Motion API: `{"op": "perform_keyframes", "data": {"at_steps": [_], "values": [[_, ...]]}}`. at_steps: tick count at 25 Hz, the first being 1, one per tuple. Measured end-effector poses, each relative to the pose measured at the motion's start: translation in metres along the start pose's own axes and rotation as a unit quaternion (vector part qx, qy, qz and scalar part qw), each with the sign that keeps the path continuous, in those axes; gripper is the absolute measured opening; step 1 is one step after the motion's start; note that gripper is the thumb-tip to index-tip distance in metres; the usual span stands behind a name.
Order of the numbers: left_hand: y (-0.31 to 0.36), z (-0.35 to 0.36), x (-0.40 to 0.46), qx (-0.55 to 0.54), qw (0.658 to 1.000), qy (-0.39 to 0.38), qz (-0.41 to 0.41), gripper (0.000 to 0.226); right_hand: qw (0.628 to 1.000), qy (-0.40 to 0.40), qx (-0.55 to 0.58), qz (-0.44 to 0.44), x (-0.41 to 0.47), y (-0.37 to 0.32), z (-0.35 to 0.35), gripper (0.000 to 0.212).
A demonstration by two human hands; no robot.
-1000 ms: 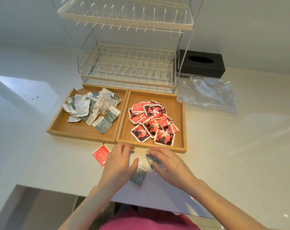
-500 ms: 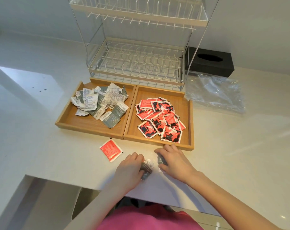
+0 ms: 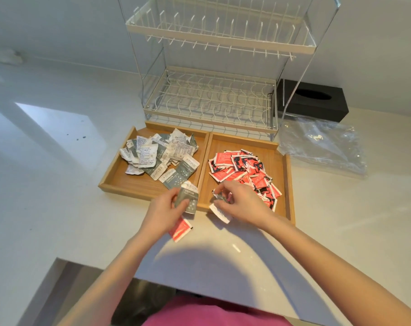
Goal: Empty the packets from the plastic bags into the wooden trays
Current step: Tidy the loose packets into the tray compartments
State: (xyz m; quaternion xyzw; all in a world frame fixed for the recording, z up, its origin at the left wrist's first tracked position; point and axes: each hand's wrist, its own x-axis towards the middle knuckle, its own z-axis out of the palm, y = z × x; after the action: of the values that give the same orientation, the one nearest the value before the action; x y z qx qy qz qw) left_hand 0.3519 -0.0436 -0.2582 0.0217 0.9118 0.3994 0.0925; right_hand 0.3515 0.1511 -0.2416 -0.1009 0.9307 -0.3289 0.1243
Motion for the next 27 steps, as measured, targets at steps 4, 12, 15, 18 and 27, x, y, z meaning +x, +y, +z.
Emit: {"op": "perform_keyframes", "data": {"at_steps": [4,12,15,18,27], "values": [[-0.011,-0.032,0.042,0.023,0.999,0.044,-0.005,0.017,0.997,0.027,-0.061,-0.046,0.059,-0.034,-0.009,0.025],[-0.028,-0.054,0.075,0.022,0.999,0.035,-0.025,0.039,0.993,-0.006,-0.115,-0.023,0.112,-0.054,0.004,0.051],[-0.035,-0.052,0.061,0.051,0.997,0.055,0.004,0.037,0.992,-0.033,-0.116,-0.041,0.095,-0.054,0.013,0.037],[-0.041,-0.047,0.036,0.05,0.998,0.046,0.014,0.016,0.991,-0.061,-0.106,-0.063,0.067,-0.056,0.024,0.023],[-0.066,-0.002,-0.012,0.17,0.985,0.017,0.011,0.033,0.978,-0.057,-0.189,0.067,0.006,-0.053,0.091,0.042]]}}
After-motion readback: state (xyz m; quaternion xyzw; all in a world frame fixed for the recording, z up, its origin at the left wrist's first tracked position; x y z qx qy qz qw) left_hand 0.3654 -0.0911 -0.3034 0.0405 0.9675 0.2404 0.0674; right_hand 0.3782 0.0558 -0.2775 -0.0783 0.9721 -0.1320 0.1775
